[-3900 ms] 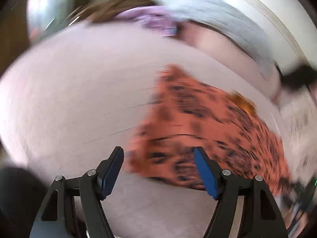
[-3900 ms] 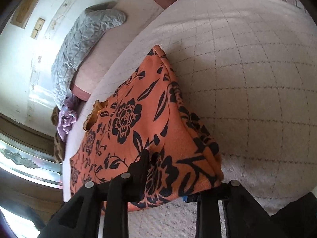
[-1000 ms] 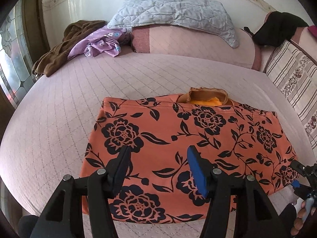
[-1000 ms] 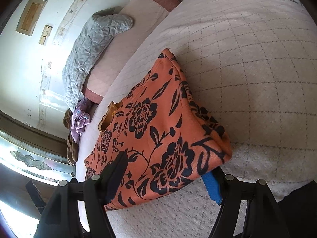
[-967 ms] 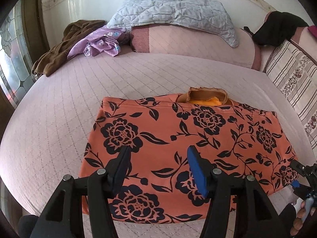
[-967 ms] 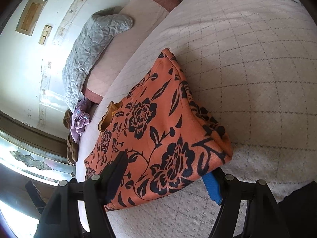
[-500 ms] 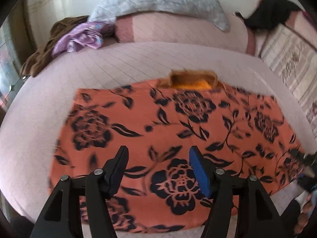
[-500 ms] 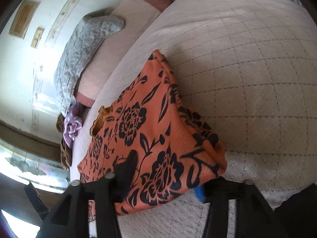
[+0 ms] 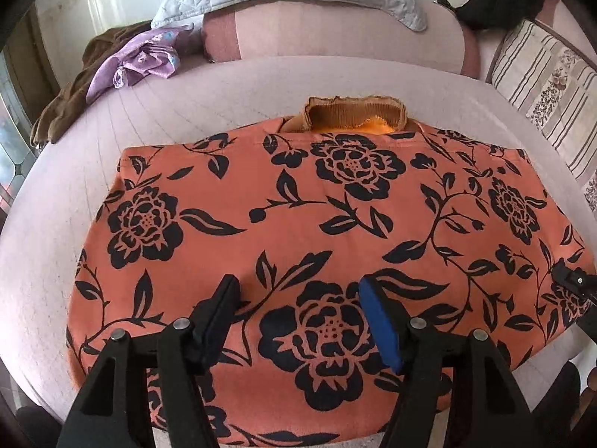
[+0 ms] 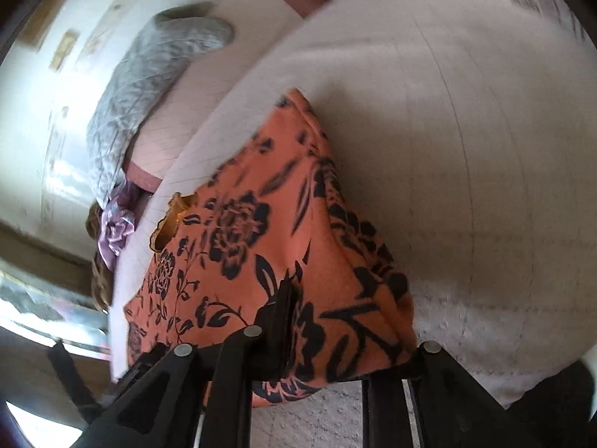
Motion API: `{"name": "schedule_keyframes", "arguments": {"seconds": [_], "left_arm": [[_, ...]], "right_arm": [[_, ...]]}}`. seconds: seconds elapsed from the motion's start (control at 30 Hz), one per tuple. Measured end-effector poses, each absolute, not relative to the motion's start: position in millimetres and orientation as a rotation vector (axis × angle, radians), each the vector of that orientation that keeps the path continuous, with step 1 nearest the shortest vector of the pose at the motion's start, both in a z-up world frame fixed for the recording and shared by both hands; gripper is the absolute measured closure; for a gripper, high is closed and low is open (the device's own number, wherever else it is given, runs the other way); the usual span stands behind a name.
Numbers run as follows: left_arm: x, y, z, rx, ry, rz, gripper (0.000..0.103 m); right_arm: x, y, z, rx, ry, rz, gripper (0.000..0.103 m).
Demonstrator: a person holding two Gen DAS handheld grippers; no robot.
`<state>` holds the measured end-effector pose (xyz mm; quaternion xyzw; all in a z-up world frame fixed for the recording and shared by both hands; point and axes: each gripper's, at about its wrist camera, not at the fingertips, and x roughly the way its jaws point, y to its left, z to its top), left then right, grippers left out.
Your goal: Fold small clothes
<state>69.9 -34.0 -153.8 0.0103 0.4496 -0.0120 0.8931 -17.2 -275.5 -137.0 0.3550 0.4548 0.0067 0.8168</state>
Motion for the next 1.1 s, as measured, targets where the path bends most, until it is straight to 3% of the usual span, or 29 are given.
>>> {"name": "schedule_keyframes", "arguments": {"seconds": [0.37,0.43,0.5,0.57,0.63,0.7,0.87,1.1], "left_arm": [[67.5,-27.2,-154.6,-0.018,0.937,-0.045,0.036],[66.8,-27.3,-151.3,-0.022,0.936,-0.048,0.036],[63.8,-25.0,-142.9,-0.046,0.916,-0.056,0.036],[60.7,-22.2,-135.6,-0.050,0.893,-0.059,0.036],[61.4,-22.1,-138.3,-0.047,0.896,-0.058,0.035],[68.6,-22.4,-156.1,-0.036,0.956,-0.051,0.035],[69.4,-23.7,-154.3,-0.016,0.941,-0.055,0.033],[45.4,36.1,-123.1,-0.234,0.858,-0.052,0.033]], "right_arm": [[-14.4,-279.6,-143.0,0.797,0.991,-0.002,0.074],[-15.2,-279.7,-142.1,0.811,0.992,-0.002,0.068],[-15.8,-278.2,-139.0,0.820,0.989,0.013,0.045],[-16.7,-274.3,-132.0,0.806,0.970,0.024,0.042],[-16.9,-269.9,-127.4,0.768,0.956,0.019,0.044],[-15.0,-265.8,-131.4,0.738,0.985,0.011,0.082],[-12.7,-260.0,-130.1,0.678,1.013,-0.015,0.091],[-6.3,-185.6,-39.7,0.421,0.820,0.096,0.091]]}}
